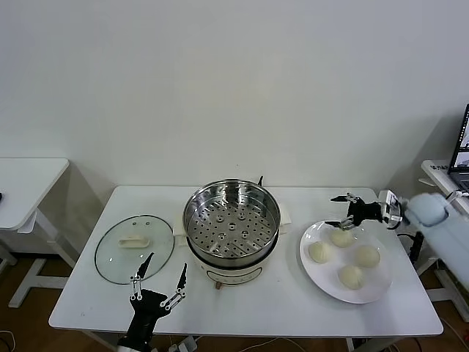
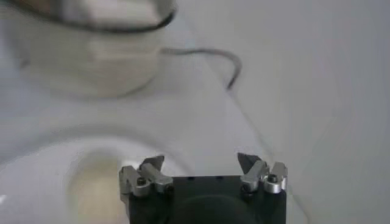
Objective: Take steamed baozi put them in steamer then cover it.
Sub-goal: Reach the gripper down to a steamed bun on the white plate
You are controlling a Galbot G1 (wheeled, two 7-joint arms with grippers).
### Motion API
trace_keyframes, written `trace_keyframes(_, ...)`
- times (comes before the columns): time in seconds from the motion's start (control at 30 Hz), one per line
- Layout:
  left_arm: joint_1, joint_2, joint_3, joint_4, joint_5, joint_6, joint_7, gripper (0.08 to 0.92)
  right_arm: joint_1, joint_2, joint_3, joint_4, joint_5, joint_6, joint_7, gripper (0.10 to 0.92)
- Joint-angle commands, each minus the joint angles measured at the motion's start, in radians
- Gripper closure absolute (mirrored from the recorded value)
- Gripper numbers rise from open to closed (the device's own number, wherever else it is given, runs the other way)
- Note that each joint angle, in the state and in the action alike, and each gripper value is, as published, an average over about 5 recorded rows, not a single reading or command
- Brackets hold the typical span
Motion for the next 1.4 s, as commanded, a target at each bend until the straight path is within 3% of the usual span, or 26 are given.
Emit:
trace_keyframes(0.03,0.003,-0.003,0.001,-0.008,0.000,0.001,-0.002,0.177,0.274,0.038,-0.249,-0.147,-0.327,0.026,-0.300,0.203)
trace_keyframes(0.33,0.018,-0.010,-0.002,-0.010,0.004,-0.004,-0.006,0.177,0.269,0.146,-0.266,-0.233,-0.431,0.050,-0.240,0.203)
trace_keyframes(1.4,0.022,-0.024,0.015,0.022,0.013,-0.023,-0.017,0.177,0.217,0.258,-0.278,-0.324,-0.425,0.080,-0.169,0.219)
